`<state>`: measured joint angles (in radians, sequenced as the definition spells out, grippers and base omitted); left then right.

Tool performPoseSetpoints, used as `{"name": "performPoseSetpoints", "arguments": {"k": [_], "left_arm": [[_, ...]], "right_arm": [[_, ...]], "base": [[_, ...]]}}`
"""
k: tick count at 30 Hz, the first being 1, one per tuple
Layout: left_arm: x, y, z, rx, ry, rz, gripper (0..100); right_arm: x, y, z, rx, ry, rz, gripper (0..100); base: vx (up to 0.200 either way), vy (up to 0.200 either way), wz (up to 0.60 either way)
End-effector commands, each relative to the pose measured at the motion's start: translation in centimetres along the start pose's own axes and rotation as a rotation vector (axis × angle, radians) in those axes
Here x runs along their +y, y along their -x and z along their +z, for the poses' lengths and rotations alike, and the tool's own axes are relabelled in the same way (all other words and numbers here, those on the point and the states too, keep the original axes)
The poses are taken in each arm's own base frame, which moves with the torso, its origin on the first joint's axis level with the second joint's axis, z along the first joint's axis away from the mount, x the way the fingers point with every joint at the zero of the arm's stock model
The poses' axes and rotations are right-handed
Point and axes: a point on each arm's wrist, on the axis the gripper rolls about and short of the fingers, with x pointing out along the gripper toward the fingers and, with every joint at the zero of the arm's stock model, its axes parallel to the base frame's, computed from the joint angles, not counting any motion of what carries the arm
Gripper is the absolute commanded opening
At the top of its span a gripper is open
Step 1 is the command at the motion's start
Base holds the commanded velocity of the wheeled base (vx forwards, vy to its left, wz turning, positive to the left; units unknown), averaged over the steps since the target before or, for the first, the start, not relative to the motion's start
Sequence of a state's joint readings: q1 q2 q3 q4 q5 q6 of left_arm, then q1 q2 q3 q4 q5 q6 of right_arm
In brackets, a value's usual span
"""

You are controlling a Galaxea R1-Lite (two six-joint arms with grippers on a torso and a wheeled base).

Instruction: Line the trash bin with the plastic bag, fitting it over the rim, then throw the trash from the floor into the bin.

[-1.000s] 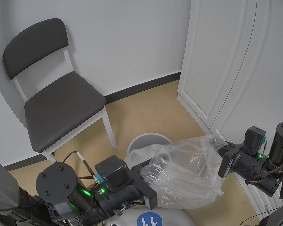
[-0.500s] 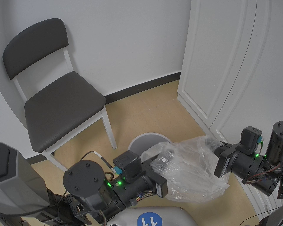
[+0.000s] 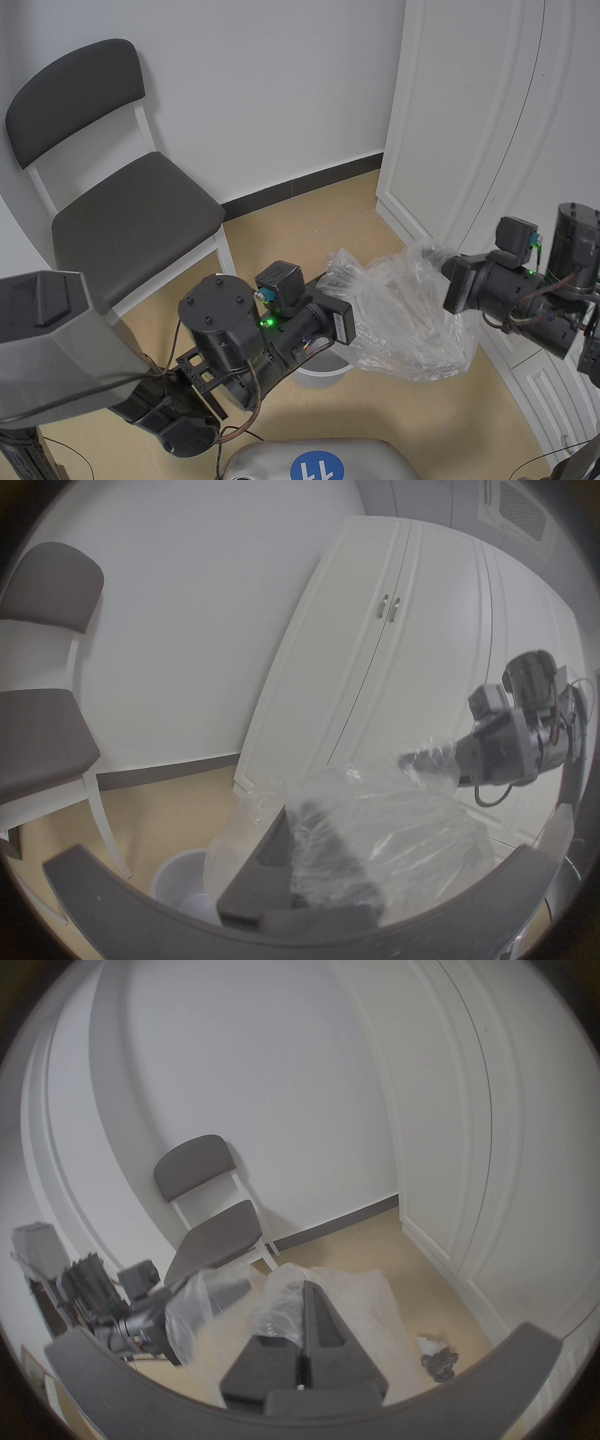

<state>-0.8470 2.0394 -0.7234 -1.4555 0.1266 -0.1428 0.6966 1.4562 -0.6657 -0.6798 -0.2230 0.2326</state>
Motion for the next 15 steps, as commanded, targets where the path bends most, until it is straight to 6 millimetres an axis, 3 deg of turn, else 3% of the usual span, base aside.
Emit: {"name": "performPoseSetpoints", "arguments": {"k": [1, 9, 15], "left_arm": [[1.1, -2.6, -2.1, 0.03, -0.003, 0.035, 0], [2.4, -2.6, -1.8, 0.026, 0.021, 0.072, 0], [3.8, -3.4, -4.1, 0.069, 0.014, 0.102, 0]], "right_arm": [[-0.9, -5.5, -0.7, 0.049, -0.067, -0.033, 0], [-0.8, -6.7, -0.7, 0.044, -0.129, -0.03, 0], [-2.1, -9.1, -1.6, 0.073, -0.157, -0.068, 0]], "base": [[0.0, 0.0, 0.0], [0.0, 0.0, 0.0], [0.0, 0.0, 0.0]]}}
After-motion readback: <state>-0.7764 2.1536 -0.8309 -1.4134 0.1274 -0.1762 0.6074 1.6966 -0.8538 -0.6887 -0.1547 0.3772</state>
